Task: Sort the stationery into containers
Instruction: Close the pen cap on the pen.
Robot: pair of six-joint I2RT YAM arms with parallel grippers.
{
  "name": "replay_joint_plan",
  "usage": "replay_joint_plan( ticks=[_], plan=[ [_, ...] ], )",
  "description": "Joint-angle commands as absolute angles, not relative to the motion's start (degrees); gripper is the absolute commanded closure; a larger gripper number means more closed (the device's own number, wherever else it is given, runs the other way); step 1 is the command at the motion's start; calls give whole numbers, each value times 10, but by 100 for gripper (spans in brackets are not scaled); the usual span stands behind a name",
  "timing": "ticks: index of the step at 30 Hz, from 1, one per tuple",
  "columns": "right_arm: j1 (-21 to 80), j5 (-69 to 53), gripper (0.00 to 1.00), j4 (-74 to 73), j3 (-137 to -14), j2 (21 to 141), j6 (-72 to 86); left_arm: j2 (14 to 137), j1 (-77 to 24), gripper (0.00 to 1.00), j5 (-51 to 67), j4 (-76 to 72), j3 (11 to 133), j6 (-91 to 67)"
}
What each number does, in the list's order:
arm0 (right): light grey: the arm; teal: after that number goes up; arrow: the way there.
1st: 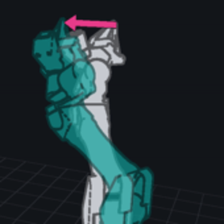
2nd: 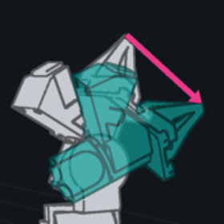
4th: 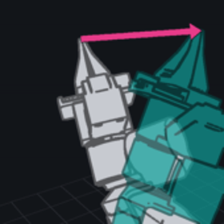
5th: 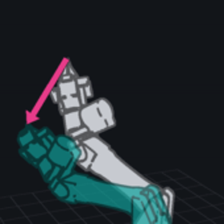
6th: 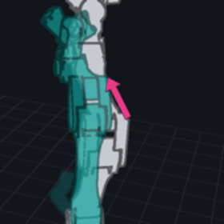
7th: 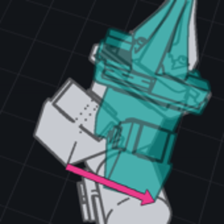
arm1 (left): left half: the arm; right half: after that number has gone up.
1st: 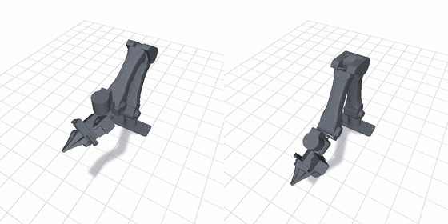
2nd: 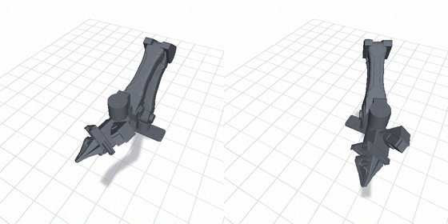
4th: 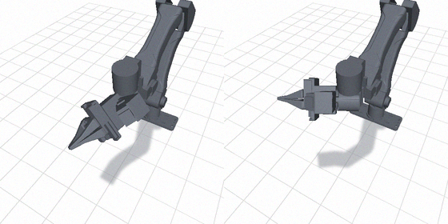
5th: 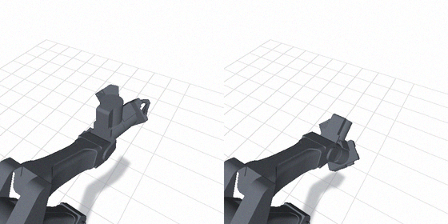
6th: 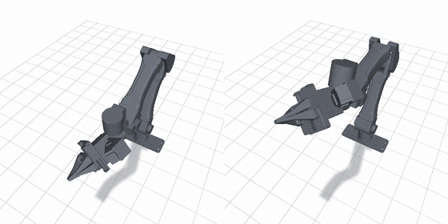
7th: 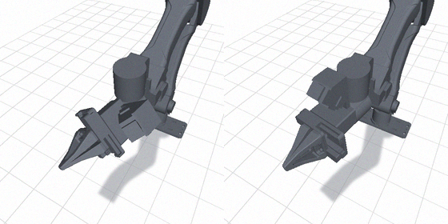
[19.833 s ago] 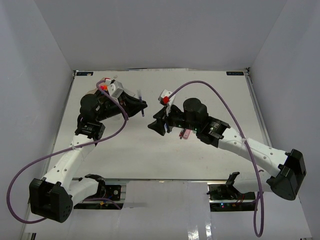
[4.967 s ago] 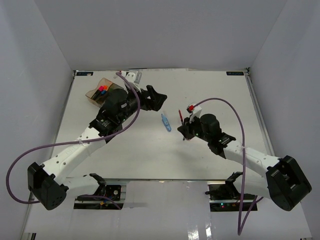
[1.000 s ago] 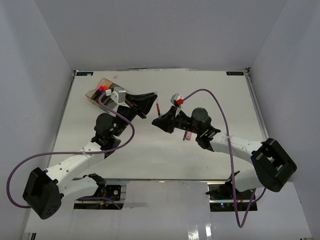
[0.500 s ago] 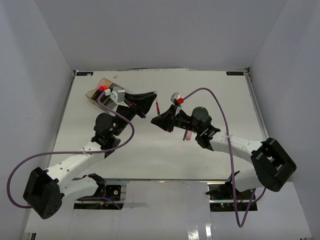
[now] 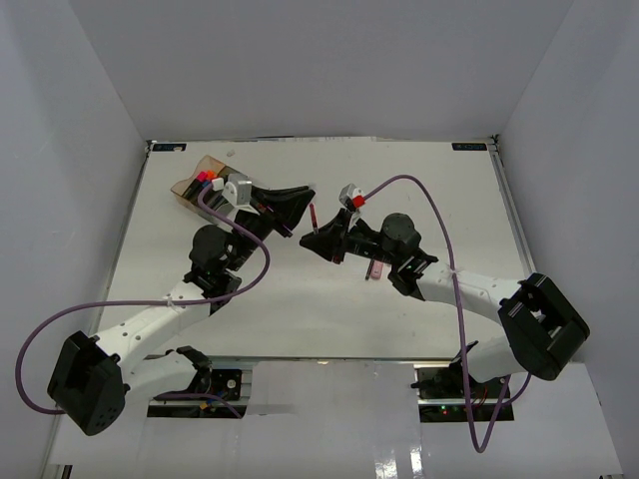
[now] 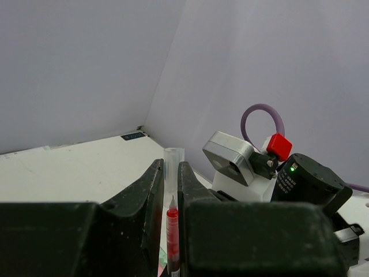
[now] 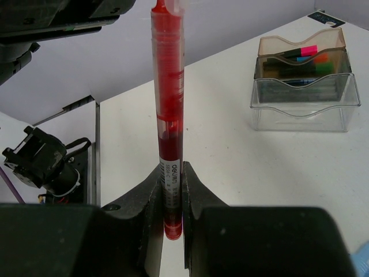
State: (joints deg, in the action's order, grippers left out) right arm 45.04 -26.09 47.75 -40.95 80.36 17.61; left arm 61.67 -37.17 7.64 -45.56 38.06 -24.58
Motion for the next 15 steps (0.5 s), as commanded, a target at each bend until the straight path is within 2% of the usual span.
replay_joint_plan(
  ticks=[1, 15],
  plan=[
    [453, -258, 92, 515, -436, 799, 174, 614, -367, 100, 89, -473, 375, -249],
    [454, -231, 92, 551, -427, 787, 192, 619, -367, 100, 99, -511, 354, -263]
  ],
)
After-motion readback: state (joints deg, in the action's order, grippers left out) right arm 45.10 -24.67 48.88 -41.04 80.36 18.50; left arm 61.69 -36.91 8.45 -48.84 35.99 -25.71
